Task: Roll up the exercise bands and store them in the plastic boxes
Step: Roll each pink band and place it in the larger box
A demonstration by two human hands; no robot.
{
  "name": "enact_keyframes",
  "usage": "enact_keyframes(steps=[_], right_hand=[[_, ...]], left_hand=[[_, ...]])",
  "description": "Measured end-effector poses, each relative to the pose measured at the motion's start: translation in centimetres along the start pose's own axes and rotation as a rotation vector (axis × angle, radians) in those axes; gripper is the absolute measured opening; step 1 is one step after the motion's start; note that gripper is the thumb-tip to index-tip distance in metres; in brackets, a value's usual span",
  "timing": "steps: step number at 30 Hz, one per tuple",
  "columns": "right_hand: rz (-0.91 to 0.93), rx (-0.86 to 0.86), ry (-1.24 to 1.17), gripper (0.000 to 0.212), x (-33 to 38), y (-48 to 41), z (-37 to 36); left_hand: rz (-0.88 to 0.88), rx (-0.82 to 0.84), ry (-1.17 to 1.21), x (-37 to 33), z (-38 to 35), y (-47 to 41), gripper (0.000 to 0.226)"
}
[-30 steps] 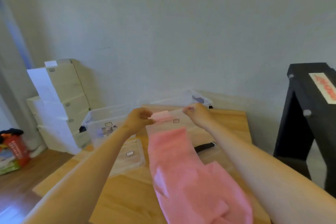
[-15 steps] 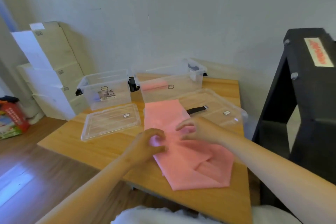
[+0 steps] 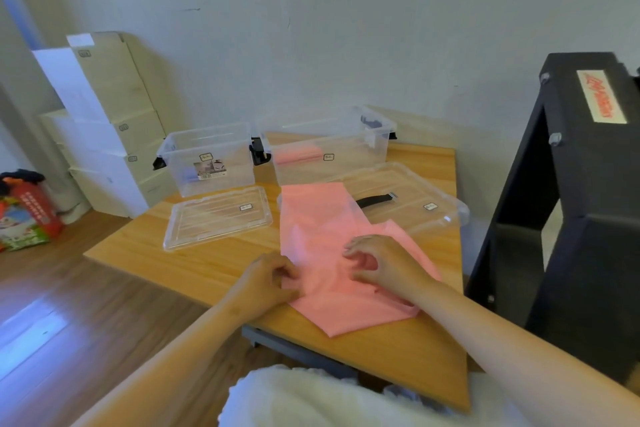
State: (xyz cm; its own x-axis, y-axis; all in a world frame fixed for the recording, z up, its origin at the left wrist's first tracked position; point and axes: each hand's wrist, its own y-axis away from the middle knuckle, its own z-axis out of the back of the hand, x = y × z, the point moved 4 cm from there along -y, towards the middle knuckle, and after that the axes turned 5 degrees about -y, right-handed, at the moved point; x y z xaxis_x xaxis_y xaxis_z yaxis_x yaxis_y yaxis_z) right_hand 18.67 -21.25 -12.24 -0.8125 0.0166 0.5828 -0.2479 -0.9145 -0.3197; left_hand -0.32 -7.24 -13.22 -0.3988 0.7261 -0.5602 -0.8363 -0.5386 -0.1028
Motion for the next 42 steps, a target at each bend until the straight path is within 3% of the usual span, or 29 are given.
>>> enact_keyframes(steps=[3,8,13,17,23,34,42], right_hand=[[0.001,-0.045,-0.029,0.025,0.2,-0.4,-0.2],[-0.013,-0.044,-0.072,0.012,-0.3,-0.9,-0.3],[-0.067,0.012,-0.173,0.011,-0.1,-1.2,0.3],[-0.138,-0.008,-0.269,0.007,0.3,-1.8,1.7],[-0.069,-0.161,-0.311,0.009,4.2,-6.4,8.3],[0.204,-0.587,-0.318,0.014,16.3,-12.3,25.0],[0.203,-0.647,-0.348,0.028,20.9,-13.7,31.3]], left_hand=[[-0.014,0.010,0.021,0.6,0.0,0.1,0.033],[-0.046,-0.046,0.047,0.8,-0.2,0.3,0.028],[-0.056,-0.082,0.111,0.8,-0.3,0.5,0.014],[0.033,-0.140,0.197,0.1,1.5,0.0,0.012],[-0.134,-0.314,0.193,-4.3,9.7,-3.7,0.026],[-0.386,-0.568,0.199,-18.5,27.6,-8.3,0.025],[-0.443,-0.581,0.365,-24.5,33.3,-7.0,0.017]])
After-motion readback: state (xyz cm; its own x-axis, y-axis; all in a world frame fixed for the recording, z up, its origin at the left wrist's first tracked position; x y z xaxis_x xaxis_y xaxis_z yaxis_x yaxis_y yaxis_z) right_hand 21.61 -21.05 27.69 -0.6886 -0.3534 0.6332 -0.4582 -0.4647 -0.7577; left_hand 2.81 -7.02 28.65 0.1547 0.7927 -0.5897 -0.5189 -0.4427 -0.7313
